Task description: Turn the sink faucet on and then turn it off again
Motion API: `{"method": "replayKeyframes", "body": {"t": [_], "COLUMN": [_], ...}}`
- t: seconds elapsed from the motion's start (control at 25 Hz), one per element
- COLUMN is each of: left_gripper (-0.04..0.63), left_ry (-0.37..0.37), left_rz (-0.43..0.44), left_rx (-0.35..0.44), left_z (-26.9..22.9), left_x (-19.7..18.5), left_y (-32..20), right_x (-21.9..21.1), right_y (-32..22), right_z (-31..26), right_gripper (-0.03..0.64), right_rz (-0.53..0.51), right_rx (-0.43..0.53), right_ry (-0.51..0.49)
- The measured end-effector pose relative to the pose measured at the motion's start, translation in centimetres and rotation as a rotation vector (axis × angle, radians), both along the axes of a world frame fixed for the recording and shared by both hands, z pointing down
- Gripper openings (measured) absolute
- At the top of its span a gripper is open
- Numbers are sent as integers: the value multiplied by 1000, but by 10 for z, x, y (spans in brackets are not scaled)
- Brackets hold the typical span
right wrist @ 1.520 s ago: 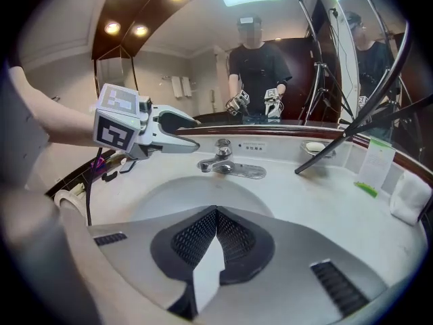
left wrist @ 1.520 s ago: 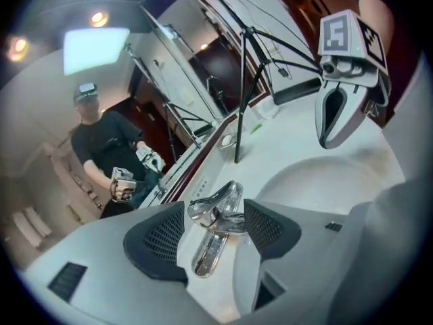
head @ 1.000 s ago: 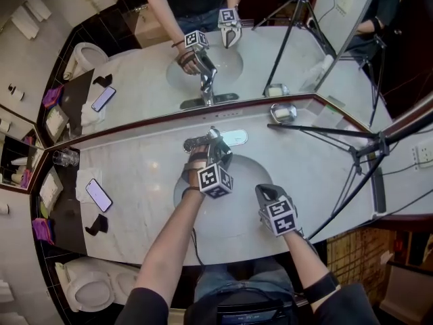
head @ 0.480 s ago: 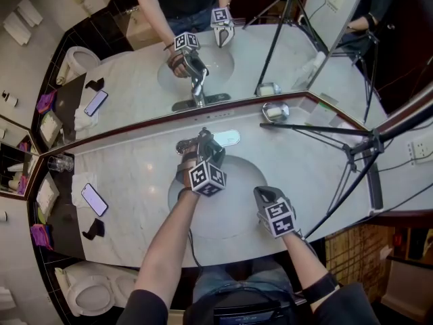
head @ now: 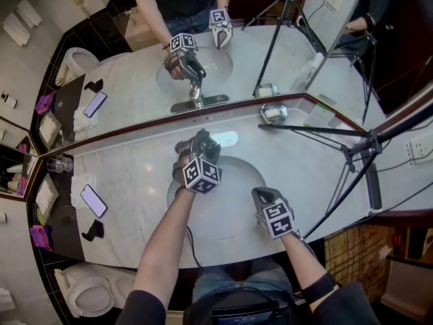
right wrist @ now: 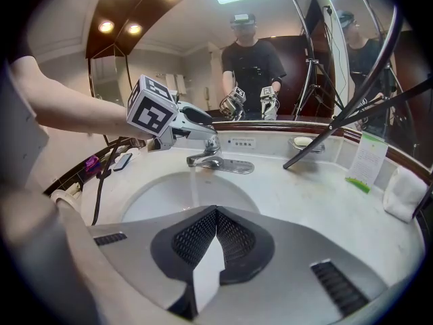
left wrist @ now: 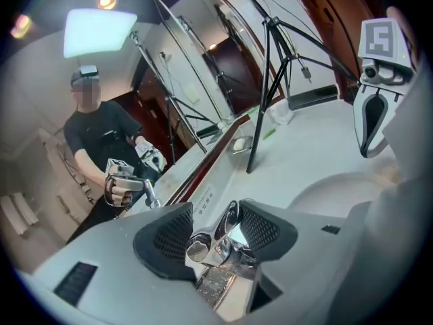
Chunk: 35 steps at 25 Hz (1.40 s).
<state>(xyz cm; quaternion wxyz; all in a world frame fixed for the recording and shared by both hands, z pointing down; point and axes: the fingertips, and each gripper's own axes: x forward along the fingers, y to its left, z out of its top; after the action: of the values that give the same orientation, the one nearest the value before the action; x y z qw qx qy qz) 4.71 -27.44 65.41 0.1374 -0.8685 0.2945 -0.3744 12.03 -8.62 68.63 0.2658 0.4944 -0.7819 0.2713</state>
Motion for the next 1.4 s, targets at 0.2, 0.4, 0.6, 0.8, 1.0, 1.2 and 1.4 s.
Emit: {"method": "replayKeyframes", "body": {"t": [0.2,0.4,0.6,0.8,1.0,1.2,1.4], "left_gripper": [211,207,190,189,162,135,70], "left_ry": [65,129,127,99,68,45,89], "left_rz": [-48,-85,-80,-76,-65,-62,-136], "left_rx": [-37,-91,-92,-100,-80,-61,-65], "left_z": [-8,-12,-12,-11,-14,-28,-48], "left_x": [-7,-10,-10,-11,-17,-31,-57], "left_y": [-9,-15,-13,-12,1,27,59], "right_x": [1,6,5,3,-2,-8,-13], "right_y": [-3,-5,-5,1,8,12,17], "right_z": [3,6,-2,-5,-8,-20,-36], "right_gripper": [17,17,17,17,17,17,17], "right_rz": [-8,-10,2,5,-8,-31,-52], "right_rx": [12,19,16,7,11,26,49], "right_ry": [10,24,10,-4,-9,-11,-7]}}
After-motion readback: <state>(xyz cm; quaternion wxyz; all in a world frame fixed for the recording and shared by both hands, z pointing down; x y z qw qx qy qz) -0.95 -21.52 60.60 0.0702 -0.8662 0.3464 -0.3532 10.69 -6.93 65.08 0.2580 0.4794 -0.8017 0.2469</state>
